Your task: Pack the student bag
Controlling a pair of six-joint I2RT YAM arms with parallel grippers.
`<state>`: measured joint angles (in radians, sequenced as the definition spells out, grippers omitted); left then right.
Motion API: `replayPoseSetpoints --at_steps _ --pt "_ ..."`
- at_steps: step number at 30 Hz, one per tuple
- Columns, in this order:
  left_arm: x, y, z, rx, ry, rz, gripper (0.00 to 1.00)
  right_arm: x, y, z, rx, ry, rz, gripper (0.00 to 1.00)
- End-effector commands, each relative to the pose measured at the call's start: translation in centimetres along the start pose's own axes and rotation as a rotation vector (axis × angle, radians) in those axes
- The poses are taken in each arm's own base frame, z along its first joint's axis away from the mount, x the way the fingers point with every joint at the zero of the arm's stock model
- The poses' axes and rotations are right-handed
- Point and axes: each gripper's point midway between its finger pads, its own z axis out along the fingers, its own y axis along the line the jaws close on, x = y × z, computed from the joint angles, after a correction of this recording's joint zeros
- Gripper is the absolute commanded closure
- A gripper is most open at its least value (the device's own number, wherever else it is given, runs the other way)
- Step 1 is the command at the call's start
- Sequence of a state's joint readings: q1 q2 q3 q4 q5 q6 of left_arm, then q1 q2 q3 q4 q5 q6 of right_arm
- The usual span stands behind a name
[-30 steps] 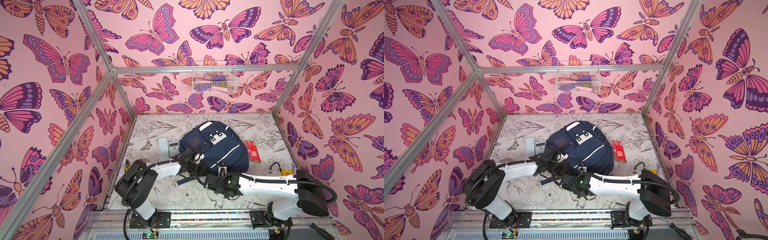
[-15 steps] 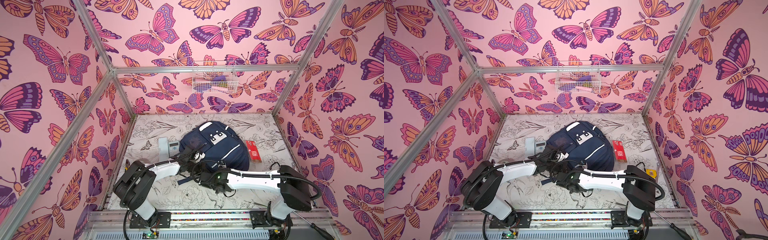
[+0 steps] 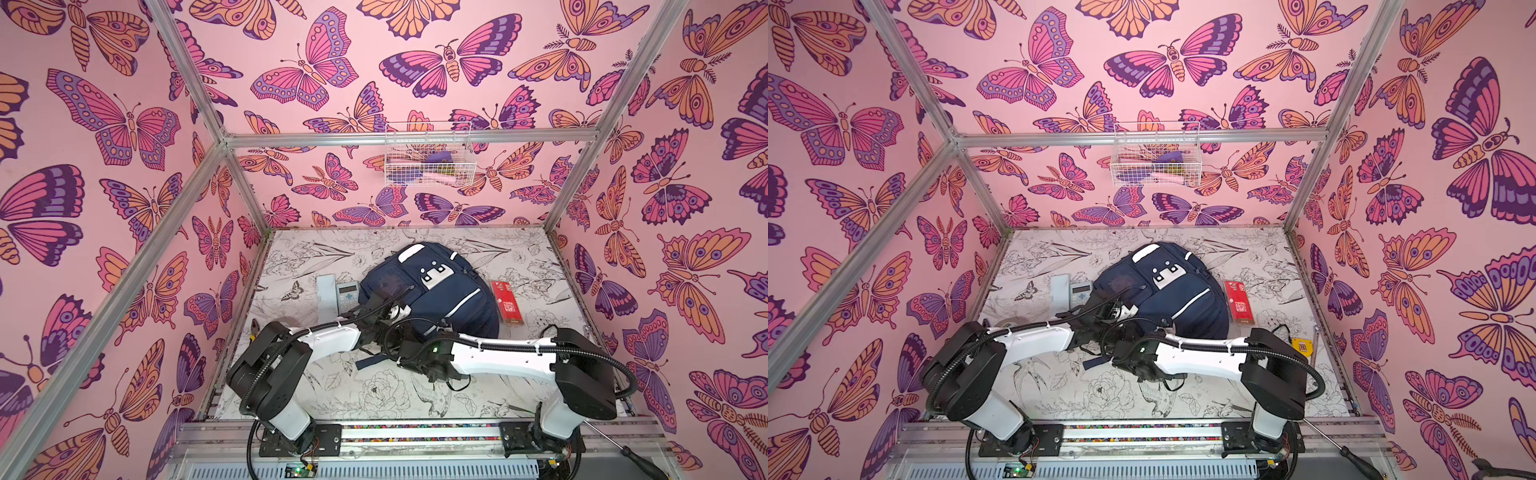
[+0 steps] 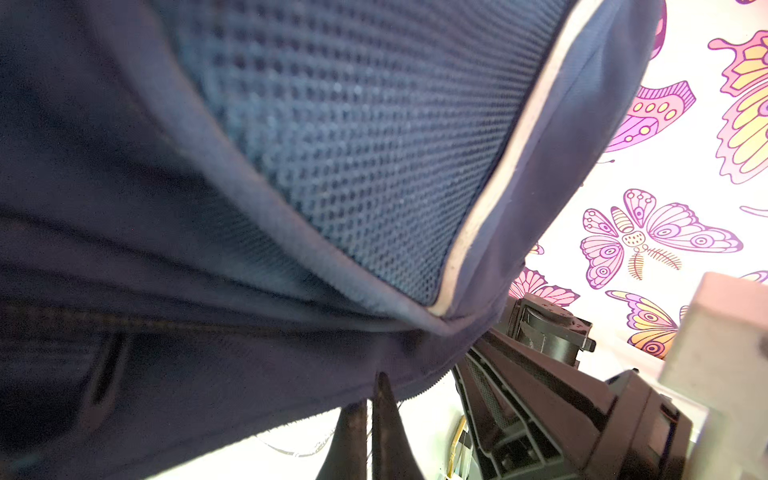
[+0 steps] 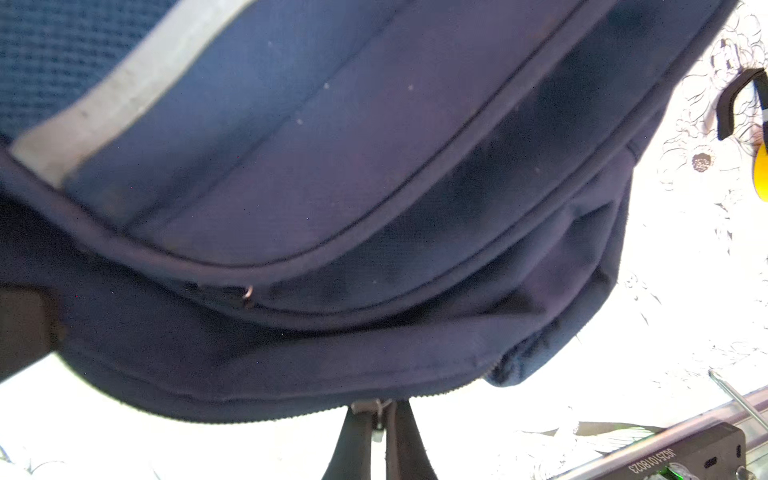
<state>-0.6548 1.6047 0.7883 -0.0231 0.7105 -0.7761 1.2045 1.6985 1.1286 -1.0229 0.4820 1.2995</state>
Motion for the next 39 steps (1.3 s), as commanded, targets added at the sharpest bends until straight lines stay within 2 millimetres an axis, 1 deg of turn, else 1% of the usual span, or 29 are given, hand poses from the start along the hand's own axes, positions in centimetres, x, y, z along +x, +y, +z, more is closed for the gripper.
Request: replayPoseSetpoints --at_steps 1,5,9,14,16,17,21,22,23,25,26,27,28,29,30,31,33,36,38,39 --pt "-1.9 -1.7 -0.9 0.017 -0.071 0.055 1.0 -0.5 -1.8 -1.0 0.044 -0.006 -0.02 1.0" --pt "-3.1 0.0 -1.6 -0.087 -0.11 0.037 1.0 -0.7 -3.1 -1.9 0.031 -0.004 -0.052 1.0" --pt "-4.9 1.8 -3.0 -0.182 -0.154 0.013 1.0 -1.0 -5.0 -3.0 0.0 -0.022 -0.076 1.0" --pt "-7.4 3.6 -4.7 -0.259 -0.207 -0.021 1.0 -1.4 -8.0 -2.3 -0.013 -0.012 -0.064 1.0" --pt "-8.6 5.0 -6.0 -0.315 -0.243 -0.044 1.0 -1.7 -9.4 -1.7 -0.018 0.003 -0.034 1.0" --pt "-9.2 5.5 -6.6 -0.339 -0.257 -0.058 1.0 -1.8 -9.4 -1.5 -0.038 0.008 -0.032 1.0" --pt "-11.7 8.9 -9.8 -0.461 -0.333 -0.127 1.0 -2.0 -6.5 -1.6 -0.206 0.0 -0.123 1.0" --pt "-12.3 10.1 -11.0 -0.505 -0.361 -0.152 1.0 -2.0 -5.2 -1.9 -0.256 0.01 -0.151 1.0" --pt "-12.8 10.8 -11.8 -0.523 -0.378 -0.175 1.0 -2.0 -3.8 -2.3 -0.307 0.024 -0.177 1.0" --pt "-13.6 11.7 -13.1 -0.512 -0.402 -0.233 1.0 -2.2 -1.0 -3.3 -0.407 0.041 -0.213 1.0" --pt "-13.7 11.5 -13.4 -0.493 -0.399 -0.251 1.0 -2.4 0.2 -3.7 -0.448 0.045 -0.225 1.0" --pt "-13.6 11.1 -13.8 -0.472 -0.393 -0.265 0.94 -2.6 1.6 -4.2 -0.495 0.049 -0.235 1.0" --pt "-13.5 10.6 -13.9 -0.458 -0.388 -0.268 0.82 -2.9 2.6 -4.7 -0.532 0.048 -0.243 1.0" --pt "-13.1 9.9 -14.1 -0.436 -0.388 -0.274 0.7 -3.2 3.8 -5.0 -0.563 0.051 -0.252 1.0" --pt "-12.4 9.1 -14.2 -0.413 -0.389 -0.287 0.63 -3.5 4.9 -5.4 -0.589 0.054 -0.26 1.0" --pt "-11.6 8.4 -14.1 -0.386 -0.388 -0.306 0.57 -3.8 5.8 -5.7 -0.61 0.056 -0.271 1.0" --pt "-9.7 7.4 -13.9 -0.337 -0.375 -0.35 0.49 -4.2 7.4 -6.2 -0.646 0.064 -0.293 1.0" --pt "-6.5 6.2 -12.8 -0.273 -0.337 -0.441 0.44 -4.6 9.0 -6.9 -0.69 0.065 -0.317 1.0" --pt "-5.1 5.3 -12.0 -0.236 -0.315 -0.49 0.42 -4.9 9.5 -7.4 -0.715 0.059 -0.328 1.0" --pt "-4.7 4.7 -11.5 -0.218 -0.304 -0.501 0.42 -5.0 9.7 -7.6 -0.725 0.057 -0.331 1.0"
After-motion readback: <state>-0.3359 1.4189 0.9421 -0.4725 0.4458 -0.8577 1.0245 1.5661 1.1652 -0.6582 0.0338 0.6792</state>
